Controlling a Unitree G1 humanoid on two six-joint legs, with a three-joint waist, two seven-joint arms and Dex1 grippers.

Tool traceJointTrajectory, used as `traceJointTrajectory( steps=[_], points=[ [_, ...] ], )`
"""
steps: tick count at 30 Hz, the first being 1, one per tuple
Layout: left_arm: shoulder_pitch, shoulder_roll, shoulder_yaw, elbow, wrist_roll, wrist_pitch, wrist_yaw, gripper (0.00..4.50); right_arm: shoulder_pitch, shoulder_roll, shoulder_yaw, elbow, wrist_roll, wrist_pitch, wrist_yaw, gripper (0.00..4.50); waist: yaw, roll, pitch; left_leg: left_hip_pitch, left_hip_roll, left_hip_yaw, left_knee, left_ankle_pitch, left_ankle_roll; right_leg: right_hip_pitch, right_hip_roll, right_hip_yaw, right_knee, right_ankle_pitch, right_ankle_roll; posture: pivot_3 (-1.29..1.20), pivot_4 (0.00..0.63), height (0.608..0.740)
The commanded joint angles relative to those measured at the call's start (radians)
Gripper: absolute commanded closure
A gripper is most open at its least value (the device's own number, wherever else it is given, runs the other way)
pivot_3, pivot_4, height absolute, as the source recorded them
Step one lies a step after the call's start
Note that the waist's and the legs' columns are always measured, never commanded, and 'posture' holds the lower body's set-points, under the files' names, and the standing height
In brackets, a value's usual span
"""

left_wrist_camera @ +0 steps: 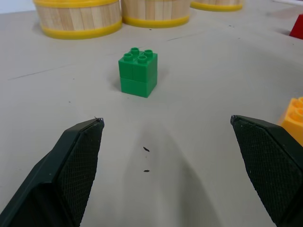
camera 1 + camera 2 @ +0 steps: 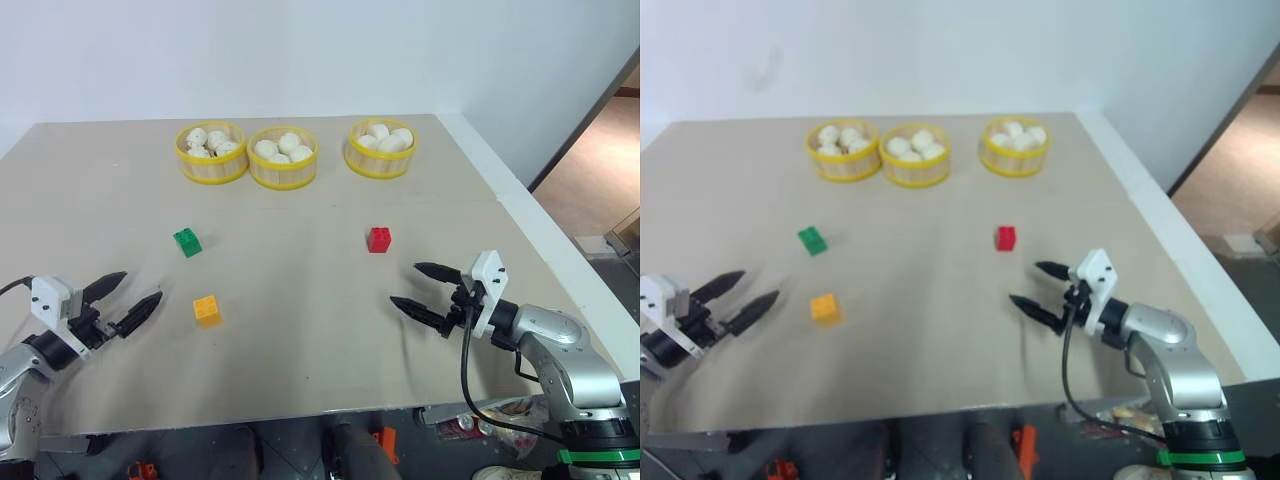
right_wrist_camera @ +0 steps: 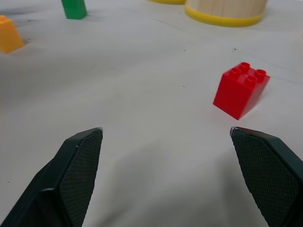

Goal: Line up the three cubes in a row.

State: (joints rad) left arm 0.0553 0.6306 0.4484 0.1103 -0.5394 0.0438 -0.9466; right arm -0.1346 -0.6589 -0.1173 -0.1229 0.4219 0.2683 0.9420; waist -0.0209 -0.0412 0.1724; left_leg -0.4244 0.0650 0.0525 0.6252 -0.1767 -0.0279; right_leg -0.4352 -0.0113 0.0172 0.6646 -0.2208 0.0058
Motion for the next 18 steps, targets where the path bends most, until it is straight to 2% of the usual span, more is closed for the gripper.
traceJointTrajectory(
  steps=[1,3,9,11,14,18],
  points=[
    [-0.004,0.026,0.010,0.007,0.010,-0.023,-0.023,0.03,0.018,-0.047,0.030,-0.075,0.021,-0.007,0.095,0.00,0.000,0.000,0.000,0.000,0.000,0.000,0.000,0.000,0.000,0.000,0.000,0.000,0.000,0.000,0.000,0.00,0.150,0.740],
    [-0.002,0.034,0.002,0.010,0.012,-0.024,-0.047,0.03,0.025,-0.082,0.063,-0.088,0.005,-0.027,0.159,0.00,0.000,0.000,0.000,0.000,0.000,0.000,0.000,0.000,0.000,0.000,0.000,0.000,0.000,0.000,0.000,0.00,0.150,0.740],
    [0.000,0.040,0.000,0.049,0.031,-0.048,-0.084,0.03,0.001,-0.081,0.055,-0.071,0.017,-0.032,0.159,0.00,0.000,0.000,0.000,0.000,0.000,0.000,0.000,0.000,0.000,0.000,0.000,0.000,0.000,0.000,0.000,0.00,0.150,0.740],
    [-0.002,0.041,0.002,0.063,0.039,-0.066,-0.089,0.03,-0.022,-0.056,0.026,-0.071,0.051,0.003,0.112,0.00,0.000,0.000,0.000,0.000,0.000,0.000,0.000,0.000,0.000,0.000,0.000,0.000,0.000,0.000,-0.001,0.00,0.150,0.740],
    [-0.008,0.058,0.037,0.041,0.023,-0.094,-0.095,0.03,-0.122,0.037,-0.068,-0.089,0.149,0.109,-0.078,0.00,-0.002,-0.001,0.000,0.000,0.001,0.001,0.000,0.000,0.000,-0.001,0.000,0.000,0.000,0.001,-0.002,0.00,0.150,0.740],
    [-0.026,0.110,0.042,-0.155,-0.077,0.024,-0.094,0.03,-0.215,0.090,-0.081,-0.074,0.109,0.098,-0.183,0.00,0.001,-0.002,0.000,-0.001,0.002,0.000,0.000,0.000,0.000,-0.002,0.001,-0.001,0.000,0.002,-0.002,0.00,0.150,0.740]
  ],
)
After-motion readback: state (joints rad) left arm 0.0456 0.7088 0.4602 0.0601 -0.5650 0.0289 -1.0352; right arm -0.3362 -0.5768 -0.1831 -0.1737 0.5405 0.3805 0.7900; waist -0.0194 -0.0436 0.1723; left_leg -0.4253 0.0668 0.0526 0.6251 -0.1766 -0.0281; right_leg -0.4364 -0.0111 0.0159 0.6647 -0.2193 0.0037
